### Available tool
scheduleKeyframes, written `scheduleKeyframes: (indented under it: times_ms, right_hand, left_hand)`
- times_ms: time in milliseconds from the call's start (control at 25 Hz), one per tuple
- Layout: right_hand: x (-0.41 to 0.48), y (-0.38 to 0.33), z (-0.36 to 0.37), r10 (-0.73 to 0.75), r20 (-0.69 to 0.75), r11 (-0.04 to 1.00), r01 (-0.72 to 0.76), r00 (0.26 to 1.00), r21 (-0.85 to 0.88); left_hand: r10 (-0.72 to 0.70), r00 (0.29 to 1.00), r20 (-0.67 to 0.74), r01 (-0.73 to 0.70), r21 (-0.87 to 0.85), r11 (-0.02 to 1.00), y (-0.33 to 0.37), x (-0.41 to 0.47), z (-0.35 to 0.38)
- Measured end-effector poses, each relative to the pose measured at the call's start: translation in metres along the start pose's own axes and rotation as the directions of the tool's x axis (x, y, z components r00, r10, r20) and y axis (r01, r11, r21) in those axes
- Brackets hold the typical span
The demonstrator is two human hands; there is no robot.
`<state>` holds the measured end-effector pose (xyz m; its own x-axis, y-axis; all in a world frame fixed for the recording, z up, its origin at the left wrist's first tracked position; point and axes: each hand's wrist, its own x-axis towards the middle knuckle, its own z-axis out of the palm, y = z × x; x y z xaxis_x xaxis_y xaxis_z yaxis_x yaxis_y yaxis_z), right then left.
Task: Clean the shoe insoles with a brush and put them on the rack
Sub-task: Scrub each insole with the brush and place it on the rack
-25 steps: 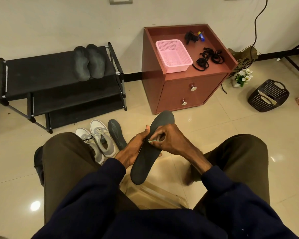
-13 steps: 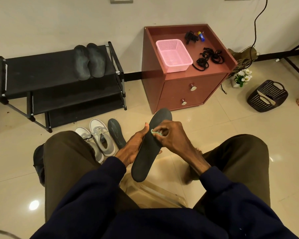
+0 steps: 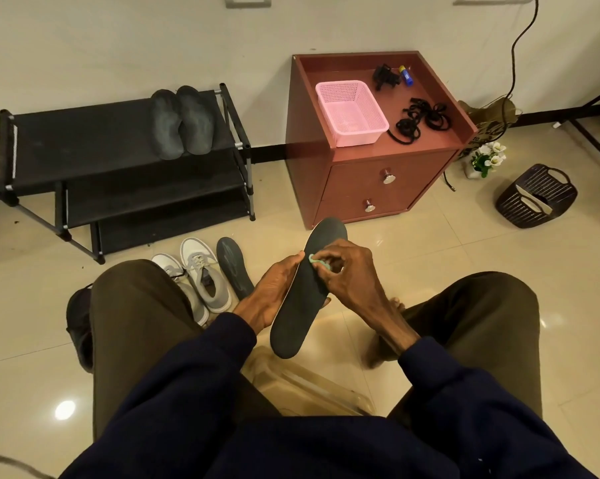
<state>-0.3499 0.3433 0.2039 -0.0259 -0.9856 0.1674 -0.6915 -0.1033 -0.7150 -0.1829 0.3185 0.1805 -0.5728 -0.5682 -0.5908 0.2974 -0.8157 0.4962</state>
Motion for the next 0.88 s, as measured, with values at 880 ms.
scheduleKeyframes:
  times_ms: [880]
  right_hand:
    - [0.008, -0.012, -0.01, 0.004, -0.051, 0.99, -0.011, 0.999, -0.14]
  left_hand:
    - [0.063, 0.997, -0.035, -0.064, -0.04, 0.997, 0.006, -0.006, 0.009]
